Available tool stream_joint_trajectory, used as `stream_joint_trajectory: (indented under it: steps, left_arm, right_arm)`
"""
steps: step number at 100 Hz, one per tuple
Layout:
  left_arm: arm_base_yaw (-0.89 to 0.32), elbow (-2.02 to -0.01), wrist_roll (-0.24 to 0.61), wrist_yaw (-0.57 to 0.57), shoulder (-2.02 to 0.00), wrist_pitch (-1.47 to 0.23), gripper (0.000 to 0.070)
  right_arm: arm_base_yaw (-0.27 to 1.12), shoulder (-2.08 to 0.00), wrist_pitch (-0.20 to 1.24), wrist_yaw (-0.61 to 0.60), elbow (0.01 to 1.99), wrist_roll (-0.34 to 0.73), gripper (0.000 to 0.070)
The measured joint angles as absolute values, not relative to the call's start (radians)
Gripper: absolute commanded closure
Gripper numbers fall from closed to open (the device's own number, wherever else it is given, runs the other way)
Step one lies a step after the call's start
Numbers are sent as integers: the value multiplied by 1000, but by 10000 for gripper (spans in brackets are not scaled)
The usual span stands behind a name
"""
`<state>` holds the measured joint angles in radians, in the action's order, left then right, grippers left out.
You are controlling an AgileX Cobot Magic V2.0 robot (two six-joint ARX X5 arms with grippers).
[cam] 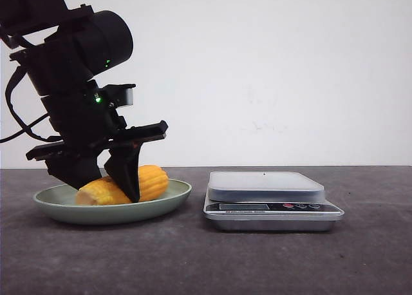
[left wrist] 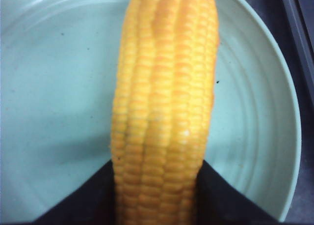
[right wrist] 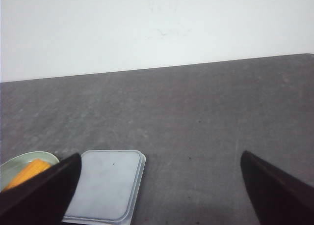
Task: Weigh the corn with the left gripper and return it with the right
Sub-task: 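Lower the left gripper over the yellow corn cob on the plate and grasp it, then lift the corn with the left gripper and carry it over the scale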
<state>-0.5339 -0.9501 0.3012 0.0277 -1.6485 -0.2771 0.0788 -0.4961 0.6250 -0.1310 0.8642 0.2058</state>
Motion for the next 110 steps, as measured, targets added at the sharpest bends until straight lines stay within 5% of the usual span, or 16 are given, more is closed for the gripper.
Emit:
stream_joint_trajectory:
  steps: [45,71,110]
  left_arm:
    - [-664,-1242,257,20,-1516,-413,695]
    - [-753,-1480,255,30,-1741,-444,696]
    - [-791,-1533,323,28,-1966,-458,683]
  right_arm:
    - [79,-496,640,-131,864,206,40]
    - [79,-496,640,-131,864,206,40]
    - [79,-496,640,-131,864,206,40]
